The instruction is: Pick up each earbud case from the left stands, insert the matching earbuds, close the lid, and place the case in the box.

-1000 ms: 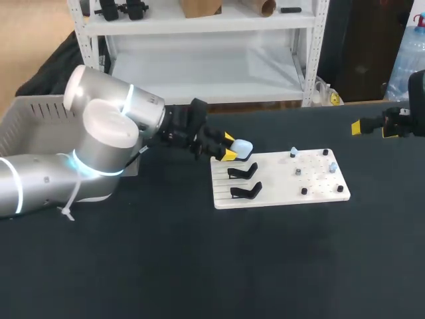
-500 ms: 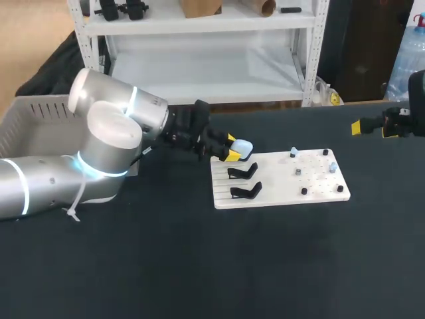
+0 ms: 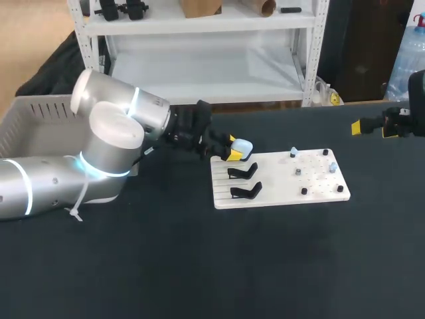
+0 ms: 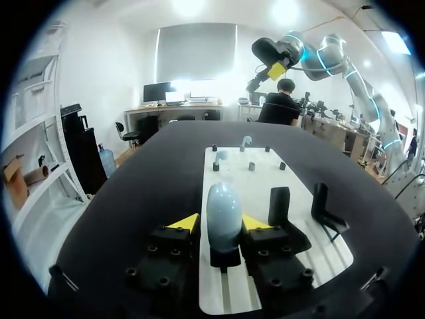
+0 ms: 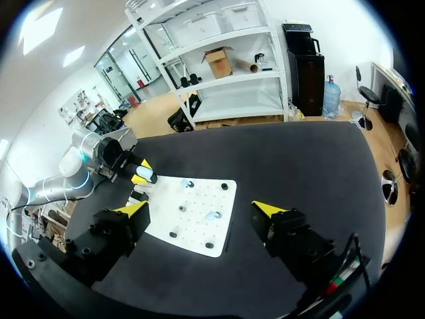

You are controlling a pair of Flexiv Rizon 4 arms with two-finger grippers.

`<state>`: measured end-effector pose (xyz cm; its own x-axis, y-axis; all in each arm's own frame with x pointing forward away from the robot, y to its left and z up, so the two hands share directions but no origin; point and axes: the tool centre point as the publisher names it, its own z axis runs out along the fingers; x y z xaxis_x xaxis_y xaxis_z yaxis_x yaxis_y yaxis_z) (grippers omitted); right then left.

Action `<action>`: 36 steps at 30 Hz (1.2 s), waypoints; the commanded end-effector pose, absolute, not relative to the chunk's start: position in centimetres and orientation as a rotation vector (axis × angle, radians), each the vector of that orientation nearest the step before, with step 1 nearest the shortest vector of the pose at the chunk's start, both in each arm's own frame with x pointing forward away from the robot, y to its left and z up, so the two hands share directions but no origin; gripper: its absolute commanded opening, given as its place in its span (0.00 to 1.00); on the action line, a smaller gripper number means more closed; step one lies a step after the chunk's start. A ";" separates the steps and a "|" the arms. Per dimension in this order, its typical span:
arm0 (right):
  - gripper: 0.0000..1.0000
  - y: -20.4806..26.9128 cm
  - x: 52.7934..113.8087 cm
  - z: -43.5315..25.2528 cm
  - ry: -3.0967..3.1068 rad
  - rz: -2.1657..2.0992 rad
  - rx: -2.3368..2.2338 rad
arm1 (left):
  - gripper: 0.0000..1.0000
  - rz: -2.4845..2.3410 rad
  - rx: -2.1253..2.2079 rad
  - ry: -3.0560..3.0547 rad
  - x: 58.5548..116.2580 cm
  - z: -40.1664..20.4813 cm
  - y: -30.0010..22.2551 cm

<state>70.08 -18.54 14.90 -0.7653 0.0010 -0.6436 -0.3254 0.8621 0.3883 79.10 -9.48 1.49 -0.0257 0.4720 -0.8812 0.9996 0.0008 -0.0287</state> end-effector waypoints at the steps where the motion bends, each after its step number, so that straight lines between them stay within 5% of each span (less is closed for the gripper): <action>1: 1.00 -18.6 70.1 14.9 2.372 0.646 -0.235 | 0.34 -0.970 1.554 1.581 79.2 1.3 -9.5; 8: 1.00 -18.6 70.1 14.9 2.372 0.646 -0.235 | 0.25 -0.976 1.552 1.574 78.8 1.4 -9.3; 14: 1.00 -18.6 70.1 14.9 2.372 0.646 -0.235 | 0.00 -0.975 1.541 1.565 78.6 1.8 -9.0; 36: 1.00 -18.6 70.1 14.9 2.372 0.646 -0.235 | 0.00 -1.201 1.264 1.412 72.0 11.3 -7.6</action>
<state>70.09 -18.54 14.90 -0.7653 0.0010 -0.6436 -0.3254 0.8621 0.3884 74.80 -8.03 10.79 -0.1116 0.1802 -0.9773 0.9909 -0.0541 -0.1231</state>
